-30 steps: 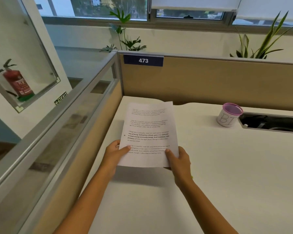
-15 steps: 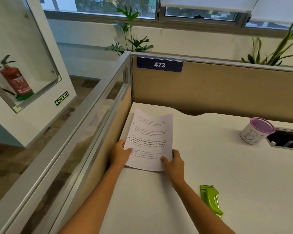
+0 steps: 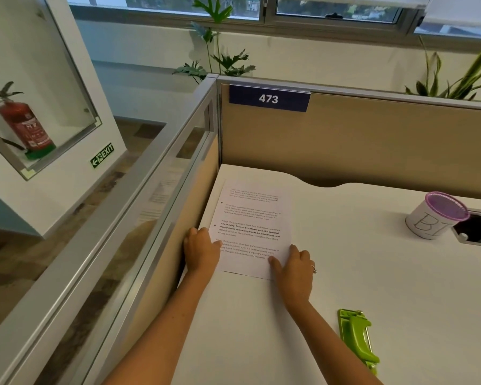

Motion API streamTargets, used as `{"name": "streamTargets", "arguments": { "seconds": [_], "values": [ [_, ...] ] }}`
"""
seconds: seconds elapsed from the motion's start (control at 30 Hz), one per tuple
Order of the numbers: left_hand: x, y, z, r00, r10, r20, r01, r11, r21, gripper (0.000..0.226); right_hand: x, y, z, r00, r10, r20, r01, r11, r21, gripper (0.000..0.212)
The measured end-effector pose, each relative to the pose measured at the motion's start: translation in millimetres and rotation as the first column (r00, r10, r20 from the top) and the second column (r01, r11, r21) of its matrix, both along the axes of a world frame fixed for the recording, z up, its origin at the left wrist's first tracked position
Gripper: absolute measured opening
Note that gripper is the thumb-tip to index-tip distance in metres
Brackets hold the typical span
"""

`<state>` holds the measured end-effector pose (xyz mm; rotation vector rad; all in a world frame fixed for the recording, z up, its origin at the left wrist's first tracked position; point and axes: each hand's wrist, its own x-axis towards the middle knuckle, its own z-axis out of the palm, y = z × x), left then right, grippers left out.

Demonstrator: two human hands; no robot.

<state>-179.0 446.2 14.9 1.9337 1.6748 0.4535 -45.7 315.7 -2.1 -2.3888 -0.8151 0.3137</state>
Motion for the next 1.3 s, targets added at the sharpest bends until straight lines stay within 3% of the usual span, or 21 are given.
{"name": "streamTargets", "arguments": {
  "seconds": [0.37,0.5,0.67,0.8,0.93,1.03,1.2,1.3],
  "values": [
    [0,-4,4,0.998,0.008,-0.063,-0.007,1.0,0.021,0.038,4,0,4,1.0,0.017,-0.013,-0.017,1.0,-0.013,0.052],
    [-2,-6,6,0.996,0.008,-0.09,-0.004,0.999,0.045,0.039,9,0,10,0.996,0.005,-0.089,-0.001,0.999,0.034,0.062],
    [-2,-25,14,0.993,0.001,-0.114,0.012,0.993,0.114,0.042,24,-18,32,0.989,0.006,-0.148,0.035,0.96,0.277,0.055],
    [9,-65,18,0.996,-0.094,0.009,0.092,0.989,0.112,0.04,50,-59,44,0.994,-0.015,-0.107,0.059,0.906,0.419,0.038],
    [36,-122,21,0.967,-0.205,0.149,0.212,0.977,-0.03,0.035,78,-121,36,0.99,-0.081,-0.116,0.125,0.89,0.438,0.03],
    [64,-167,25,0.938,-0.288,0.192,0.323,0.927,-0.191,0.045,95,-168,20,0.98,-0.151,-0.133,0.192,0.899,0.394,0.028],
    [108,-230,29,0.914,-0.397,0.086,0.401,0.849,-0.344,0.05,109,-245,-3,0.968,-0.21,-0.136,0.244,0.911,0.334,0.025],
    [124,-255,28,0.911,-0.411,-0.032,0.379,0.866,-0.325,0.05,114,-283,-11,0.976,-0.196,-0.096,0.216,0.929,0.3,0.025]
  ]
}}
